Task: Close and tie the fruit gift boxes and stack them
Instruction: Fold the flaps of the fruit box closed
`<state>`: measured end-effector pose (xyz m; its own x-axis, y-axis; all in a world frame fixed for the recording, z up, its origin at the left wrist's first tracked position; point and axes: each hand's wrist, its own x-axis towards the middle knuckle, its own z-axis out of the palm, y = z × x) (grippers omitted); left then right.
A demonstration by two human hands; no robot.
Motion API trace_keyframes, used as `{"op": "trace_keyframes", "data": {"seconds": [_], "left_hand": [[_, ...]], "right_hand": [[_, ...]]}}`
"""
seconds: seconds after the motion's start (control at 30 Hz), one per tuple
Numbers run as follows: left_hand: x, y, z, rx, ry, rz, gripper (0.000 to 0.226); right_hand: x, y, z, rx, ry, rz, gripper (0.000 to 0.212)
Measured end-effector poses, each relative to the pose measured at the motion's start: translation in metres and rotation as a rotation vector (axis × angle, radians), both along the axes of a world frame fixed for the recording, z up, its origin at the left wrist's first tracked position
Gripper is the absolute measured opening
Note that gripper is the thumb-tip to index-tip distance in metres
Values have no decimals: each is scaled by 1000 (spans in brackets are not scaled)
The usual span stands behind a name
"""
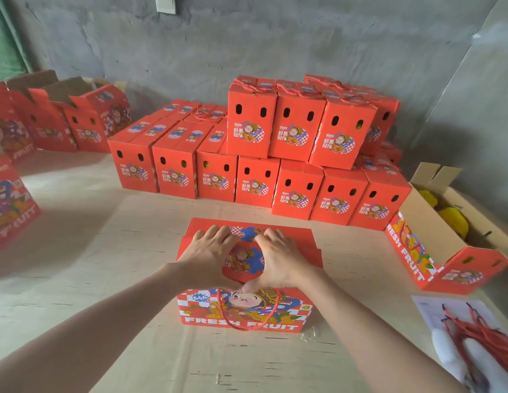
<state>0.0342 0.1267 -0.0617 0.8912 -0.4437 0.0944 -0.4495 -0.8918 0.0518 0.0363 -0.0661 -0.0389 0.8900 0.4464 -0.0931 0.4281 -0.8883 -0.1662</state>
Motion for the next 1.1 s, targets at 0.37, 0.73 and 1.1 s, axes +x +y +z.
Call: {"op": "trace_keyframes", "data": {"seconds": [0.37,0.73,1.1], "left_hand": [[-24,1,-7,-118,-140,82,110],[-24,10,-4,-175,-226,69,110],[-27,40,-13,-229,-46,133,117]], "right_hand": [[-9,-6,-8,89,-121,42,96],[-12,-8,-16,103,-139,27,103],[-12,22,-8,16,-133,70,100]]}}
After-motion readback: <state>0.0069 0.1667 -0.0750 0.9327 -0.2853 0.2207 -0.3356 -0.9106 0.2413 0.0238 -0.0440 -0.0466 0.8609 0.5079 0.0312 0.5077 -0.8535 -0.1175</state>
